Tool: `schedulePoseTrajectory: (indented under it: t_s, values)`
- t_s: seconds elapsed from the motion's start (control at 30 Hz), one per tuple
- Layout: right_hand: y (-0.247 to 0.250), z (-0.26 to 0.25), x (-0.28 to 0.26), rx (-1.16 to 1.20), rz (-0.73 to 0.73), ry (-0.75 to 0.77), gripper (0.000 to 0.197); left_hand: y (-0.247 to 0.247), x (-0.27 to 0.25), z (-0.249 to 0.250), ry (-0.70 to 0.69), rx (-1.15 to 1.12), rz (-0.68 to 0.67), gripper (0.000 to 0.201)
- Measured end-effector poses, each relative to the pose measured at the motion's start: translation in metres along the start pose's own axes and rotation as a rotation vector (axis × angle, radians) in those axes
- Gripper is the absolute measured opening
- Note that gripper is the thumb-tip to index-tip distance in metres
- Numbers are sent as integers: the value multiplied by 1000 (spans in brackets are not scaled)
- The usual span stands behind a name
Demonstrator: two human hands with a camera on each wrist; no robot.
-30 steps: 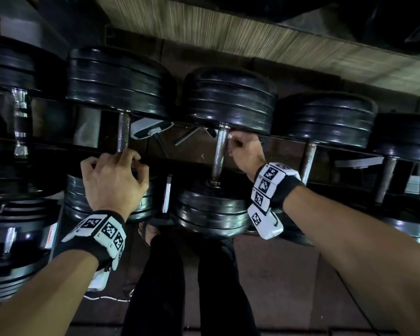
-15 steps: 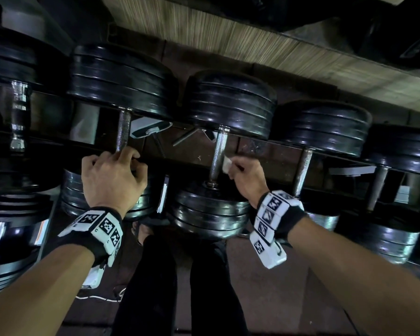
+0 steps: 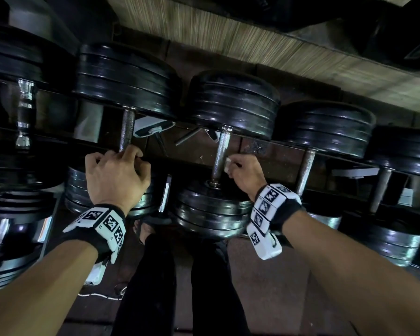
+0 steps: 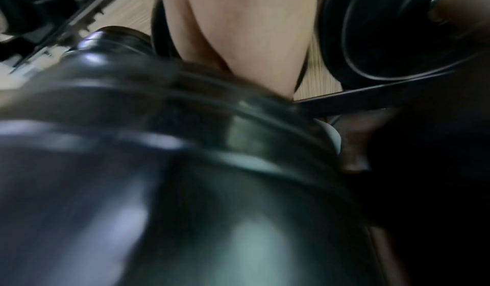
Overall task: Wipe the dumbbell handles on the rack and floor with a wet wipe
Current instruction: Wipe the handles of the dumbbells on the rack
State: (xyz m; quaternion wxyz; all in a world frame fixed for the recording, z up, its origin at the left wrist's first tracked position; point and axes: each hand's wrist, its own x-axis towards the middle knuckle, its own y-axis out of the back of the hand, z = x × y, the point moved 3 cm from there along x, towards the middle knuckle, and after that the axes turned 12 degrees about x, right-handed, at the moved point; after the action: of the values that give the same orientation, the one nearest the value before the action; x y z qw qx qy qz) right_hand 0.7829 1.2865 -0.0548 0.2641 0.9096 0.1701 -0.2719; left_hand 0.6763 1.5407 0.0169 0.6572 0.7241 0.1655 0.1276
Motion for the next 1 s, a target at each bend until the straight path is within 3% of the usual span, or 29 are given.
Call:
schedulePoseTrajectory:
  t_s: [0.5,0.67,0.9,1.0]
  values:
    - [-3,-5,-6,-226,-151,-2,17,-3,-1,-1,11,15,15,21]
    - [8,2,-9,-211,-245,5,18,-1,0,-1,10,18,15,18]
    - [0,3,-10,-203,-215,-34,31,0,-1,0,13,5,10,19]
    - [12,5,-13,-107,-230,-56,24,-2,0,-1,10,7,9,19]
